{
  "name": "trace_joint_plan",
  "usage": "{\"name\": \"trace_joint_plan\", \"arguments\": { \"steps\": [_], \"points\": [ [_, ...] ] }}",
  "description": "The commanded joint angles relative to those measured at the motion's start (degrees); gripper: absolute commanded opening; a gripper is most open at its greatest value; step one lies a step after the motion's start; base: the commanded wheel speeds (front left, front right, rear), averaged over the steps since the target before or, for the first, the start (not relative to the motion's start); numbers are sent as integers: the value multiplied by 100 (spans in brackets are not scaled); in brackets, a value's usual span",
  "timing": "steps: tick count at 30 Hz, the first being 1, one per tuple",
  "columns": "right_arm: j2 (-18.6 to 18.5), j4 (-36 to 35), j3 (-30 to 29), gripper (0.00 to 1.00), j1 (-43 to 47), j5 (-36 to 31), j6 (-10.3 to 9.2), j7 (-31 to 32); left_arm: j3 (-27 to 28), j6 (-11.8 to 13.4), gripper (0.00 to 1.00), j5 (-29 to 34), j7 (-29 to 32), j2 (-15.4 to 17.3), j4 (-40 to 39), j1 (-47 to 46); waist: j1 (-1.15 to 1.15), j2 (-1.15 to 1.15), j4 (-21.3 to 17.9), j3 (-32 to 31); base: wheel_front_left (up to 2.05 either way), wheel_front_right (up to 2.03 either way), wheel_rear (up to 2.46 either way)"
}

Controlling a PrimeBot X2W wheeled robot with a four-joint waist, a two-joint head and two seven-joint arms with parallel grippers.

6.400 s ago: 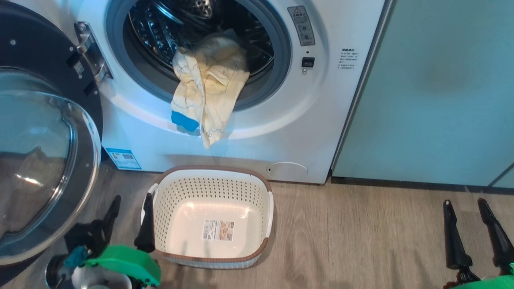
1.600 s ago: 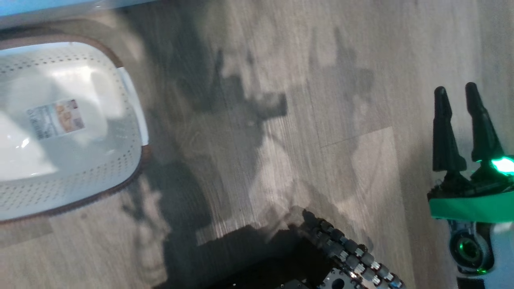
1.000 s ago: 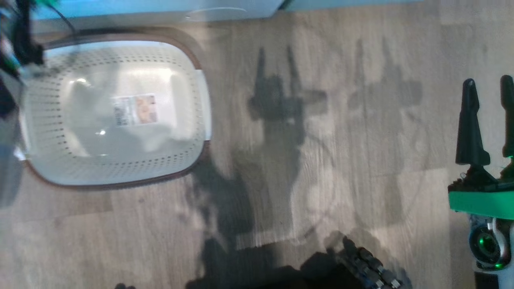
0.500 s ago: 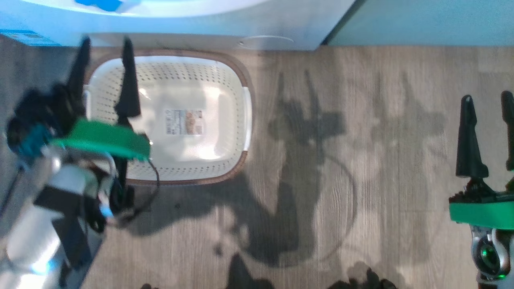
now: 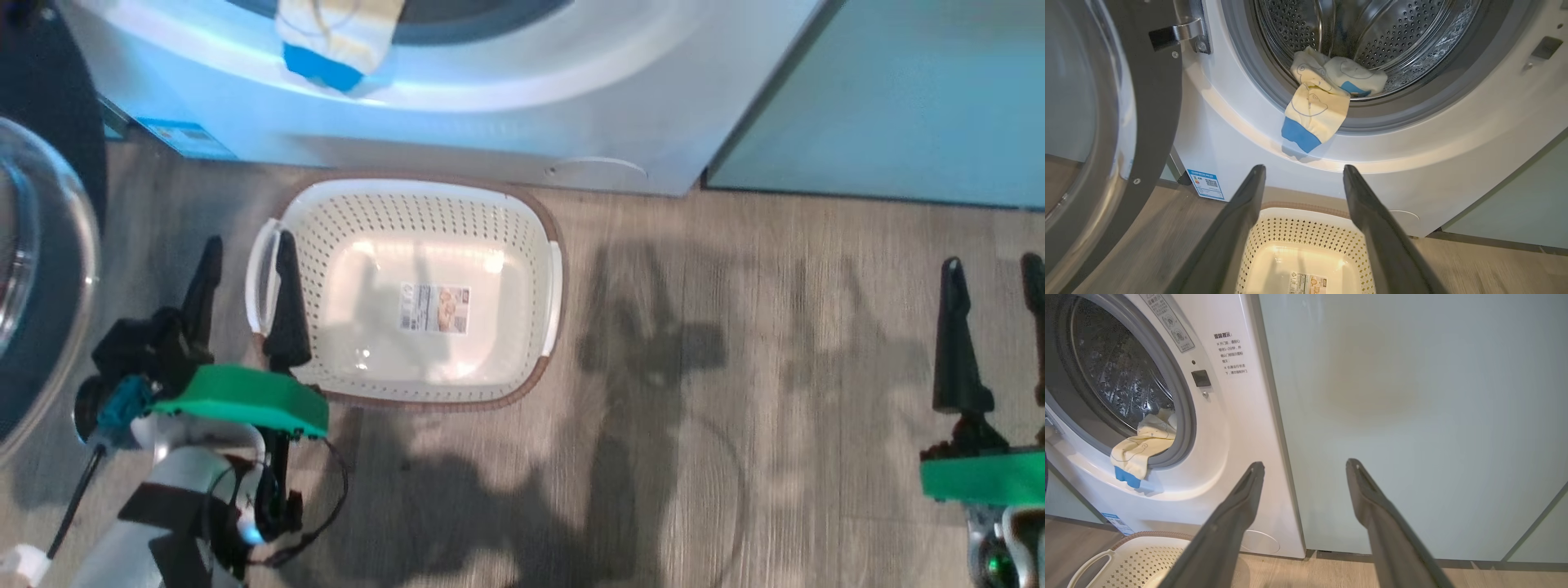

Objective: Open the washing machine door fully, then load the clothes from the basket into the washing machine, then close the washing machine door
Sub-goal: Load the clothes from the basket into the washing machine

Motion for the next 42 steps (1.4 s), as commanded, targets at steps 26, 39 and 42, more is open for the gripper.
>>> {"name": "trace_joint_plan", "arguments": {
  "steps": [26,39,42],
  "points": [
    [-95,-136,288,100,301,-11,-16,-37,178,-358,100,-110,-104,-45,252,-12,1,-1,-29,-422,0,0,0],
    [-95,-273,355,100,102,153,-16,-37,218,-650,100,-176,45,175,949,-958,1,-1,-362,261,0,0,0],
    [-95,-312,366,100,0,215,-16,-37,201,-720,100,-150,117,247,1226,-1316,1,-1,-494,530,0,0,0]
  ]
}}
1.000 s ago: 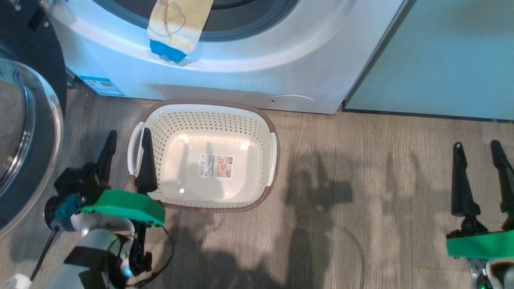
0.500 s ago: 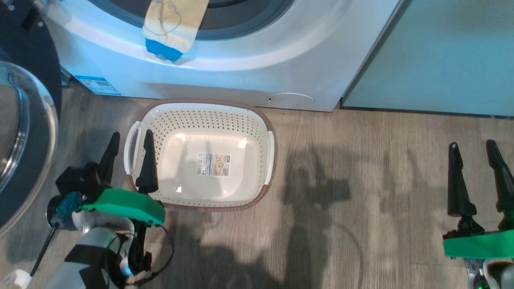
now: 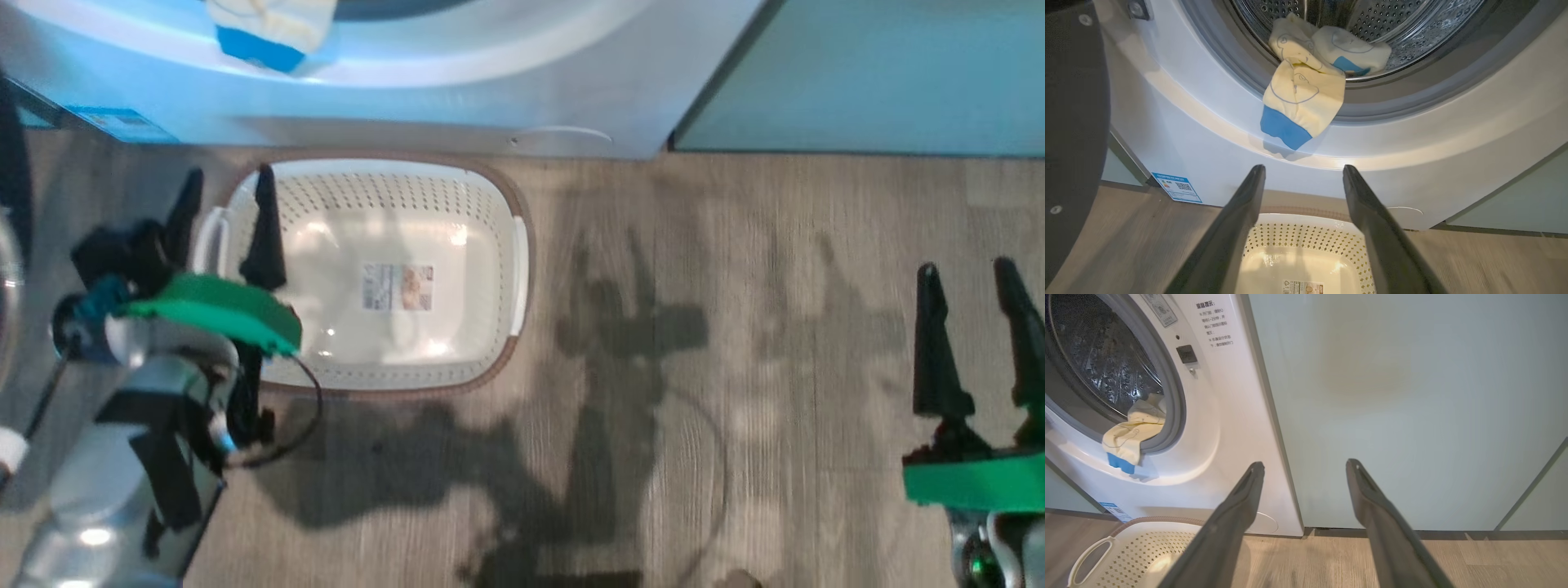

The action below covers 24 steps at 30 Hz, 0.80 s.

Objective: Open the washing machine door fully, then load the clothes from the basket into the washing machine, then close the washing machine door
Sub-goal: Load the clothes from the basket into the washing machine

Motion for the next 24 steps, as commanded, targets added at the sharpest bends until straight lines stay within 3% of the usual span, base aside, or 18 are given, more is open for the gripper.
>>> {"name": "trace_joint_plan", "arguments": {
  "steps": [1,17,24],
  "points": [
    [-95,-202,107,100,-125,36,-16,-37,204,-25,100,14,7,228,-95,-205,-1,0,-166,236,0,0,0],
    [-95,-167,285,100,-558,533,-16,-37,258,-428,100,136,456,941,1504,-2040,-1,0,-815,1177,0,0,0],
    [-95,-98,352,100,-664,660,-16,-37,217,-488,100,210,505,1084,2015,-2556,-1,0,-939,1306,0,0,0]
  ]
}}
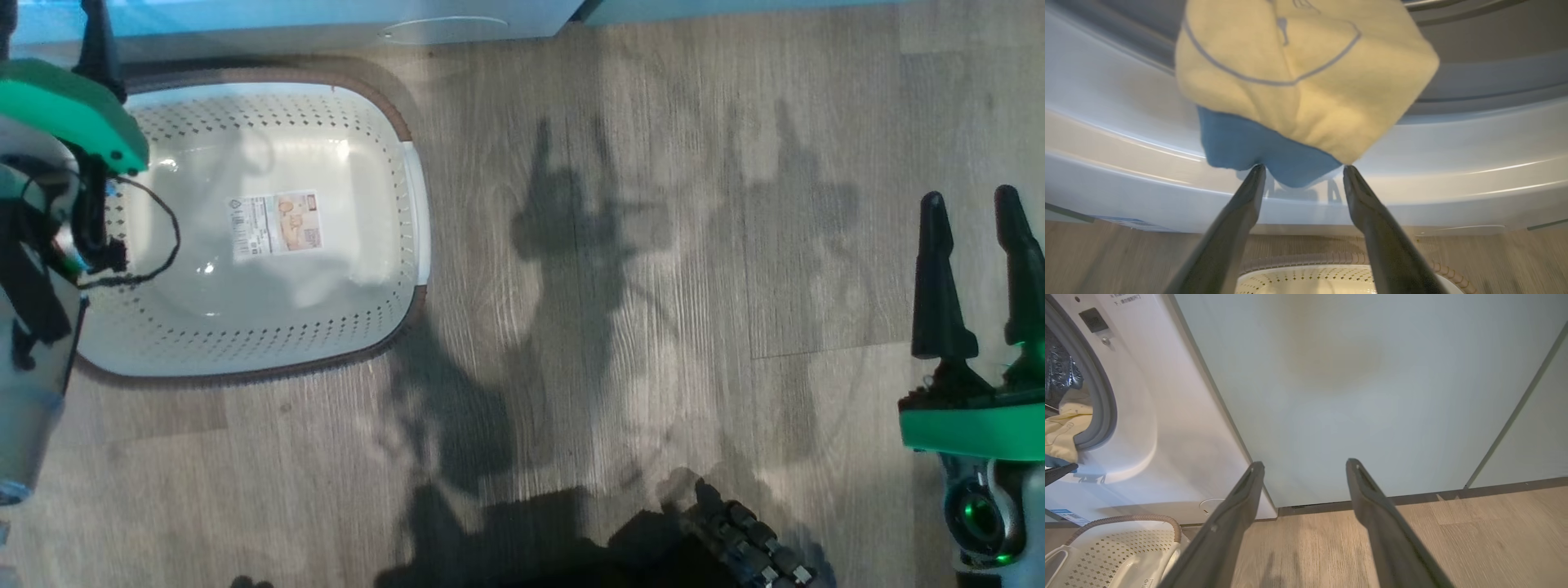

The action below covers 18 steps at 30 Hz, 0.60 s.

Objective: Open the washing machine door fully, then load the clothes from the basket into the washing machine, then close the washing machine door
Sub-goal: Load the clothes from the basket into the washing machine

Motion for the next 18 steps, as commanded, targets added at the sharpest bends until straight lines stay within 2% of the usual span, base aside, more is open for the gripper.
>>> {"name": "trace_joint_plan", "arguments": {
  "steps": [1,6,7,8,10,18],
  "points": [
    [-95,-148,113,100,8,56,-16,-37,182,16,100,91,-22,352,-19,-191,-1,0,-34,26,0,0,0],
    [-95,-142,136,100,-23,92,-16,-37,167,14,100,132,-174,365,185,-400,-1,0,-63,45,0,0,0],
    [-95,-139,132,100,-25,94,-16,-37,155,6,87,136,-188,360,221,-422,-1,0,-61,42,0,0,0],
    [-95,-136,124,100,-25,95,-16,-37,140,-2,47,138,-200,348,249,-439,-1,0,-55,38,0,0,0],
    [-95,-128,113,100,-27,94,-16,-37,110,-27,0,133,-212,325,295,-453,-1,0,-36,25,0,0,0],
    [-95,-118,73,100,-23,53,-16,-37,-37,-135,0,125,-151,276,239,-400,-1,0,89,-56,0,0,0]
  ]
}}
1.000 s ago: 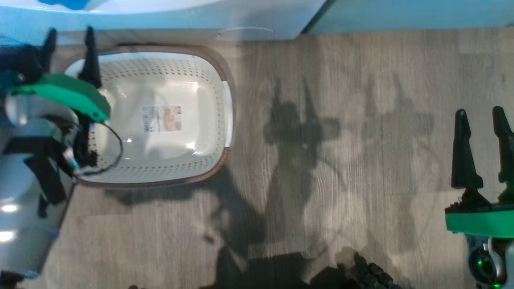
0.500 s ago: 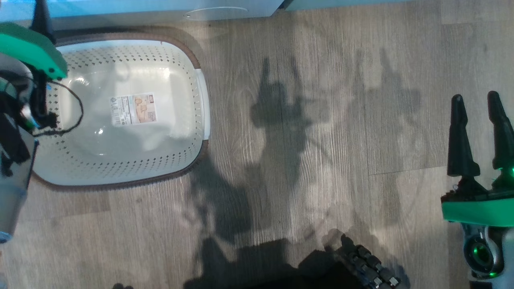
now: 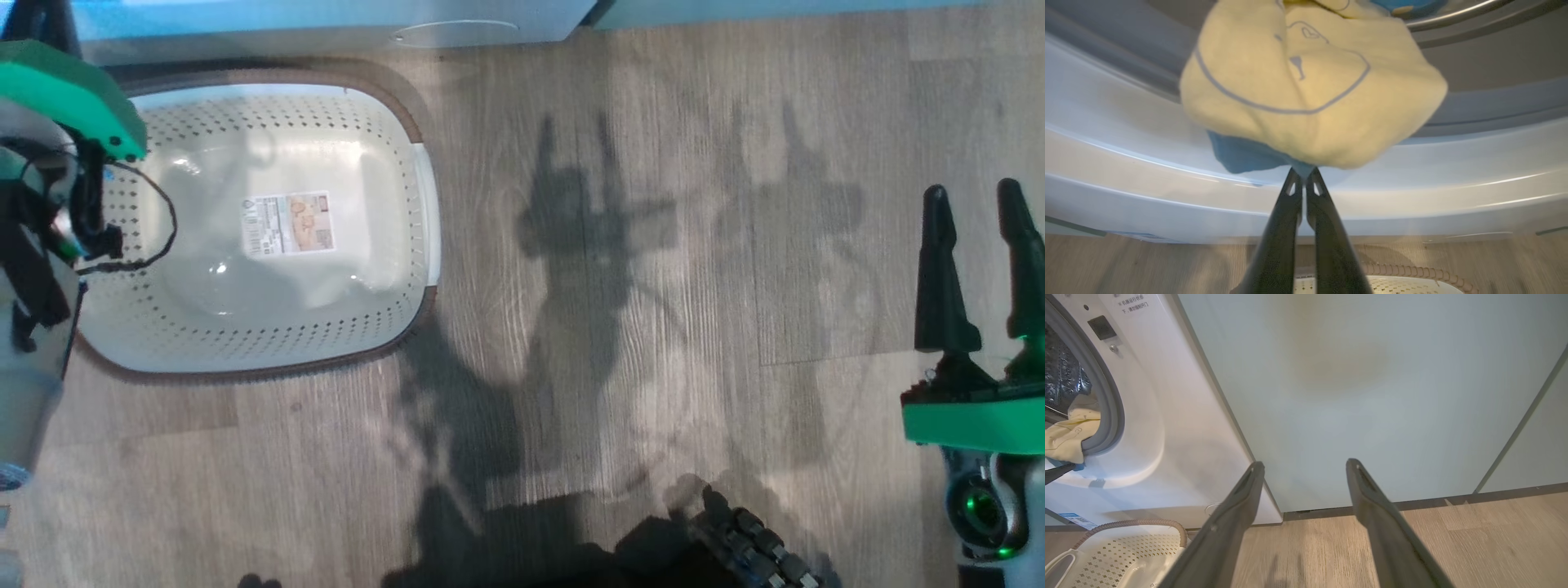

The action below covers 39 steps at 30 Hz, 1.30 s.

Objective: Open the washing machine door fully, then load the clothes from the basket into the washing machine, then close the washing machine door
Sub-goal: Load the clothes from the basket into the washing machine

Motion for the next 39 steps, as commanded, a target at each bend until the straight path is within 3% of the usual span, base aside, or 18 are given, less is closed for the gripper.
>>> {"name": "trace_joint_plan", "arguments": {
  "steps": [1,10,20,27,39],
  "points": [
    [-95,-148,55,100,47,-5,-16,-37,146,-15,0,62,19,255,-192,-28,0,0,44,-36,0,0,0],
    [-95,-151,24,100,84,-43,-16,-37,-32,-84,0,-31,696,420,-1352,318,0,0,290,-230,0,0,0],
    [-95,-119,188,100,48,154,-16,-37,169,175,0,13,1615,1198,-2767,396,0,0,92,-328,0,0,0],
    [-95,-112,283,100,68,418,-16,-37,266,20,0,-162,2558,1729,-2768,-80,0,0,-338,-158,0,0,0],
    [-95,-91,569,100,45,830,-16,-37,-56,-496,0,-59,3568,2060,-1885,-1664,0,0,-1034,308,0,0,0]
  ]
}}
